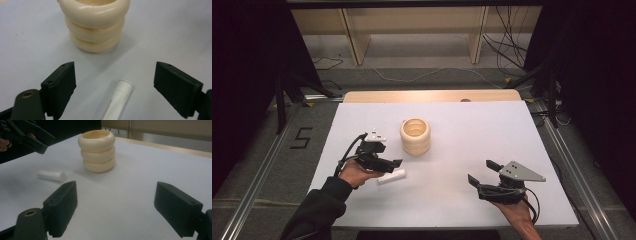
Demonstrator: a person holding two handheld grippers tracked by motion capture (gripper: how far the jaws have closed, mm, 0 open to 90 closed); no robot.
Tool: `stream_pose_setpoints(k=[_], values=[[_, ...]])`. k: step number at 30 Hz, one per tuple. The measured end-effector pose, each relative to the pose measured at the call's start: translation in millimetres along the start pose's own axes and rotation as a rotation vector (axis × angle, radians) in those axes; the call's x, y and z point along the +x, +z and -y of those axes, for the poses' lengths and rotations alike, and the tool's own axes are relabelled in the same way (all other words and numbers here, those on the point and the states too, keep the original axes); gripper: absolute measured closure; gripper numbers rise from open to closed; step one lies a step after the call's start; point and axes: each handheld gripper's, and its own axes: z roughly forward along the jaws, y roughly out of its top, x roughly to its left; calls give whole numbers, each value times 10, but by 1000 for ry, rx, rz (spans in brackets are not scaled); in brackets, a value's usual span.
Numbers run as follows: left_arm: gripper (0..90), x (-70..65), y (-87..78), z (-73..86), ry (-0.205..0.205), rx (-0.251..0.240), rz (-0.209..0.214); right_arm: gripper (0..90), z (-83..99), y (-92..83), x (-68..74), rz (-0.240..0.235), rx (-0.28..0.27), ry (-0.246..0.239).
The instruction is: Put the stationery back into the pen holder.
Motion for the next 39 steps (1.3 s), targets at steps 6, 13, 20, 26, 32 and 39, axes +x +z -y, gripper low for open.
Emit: stream_pose_setpoints(k=[6, 13, 20, 26, 32, 39], values=[[175, -60, 46, -12, 46, 50, 10, 194, 4, -7, 7, 0, 2, -1], [184, -97, 151, 3, 99, 130, 10, 194, 5, -16, 4, 2, 1, -2], [203, -98, 221, 28, 129, 187, 9, 194, 2, -17, 14, 1, 3, -6], [219, -98, 318, 52, 161, 271, 7, 194, 3, -8, 17, 0, 5, -6], [246, -82, 405, 70, 215, 367, -1, 195, 2, -7, 24, -1, 5, -11], [307, -95, 518, 99, 239, 443, -7, 196, 2, -2, 30, -4, 6, -12]])
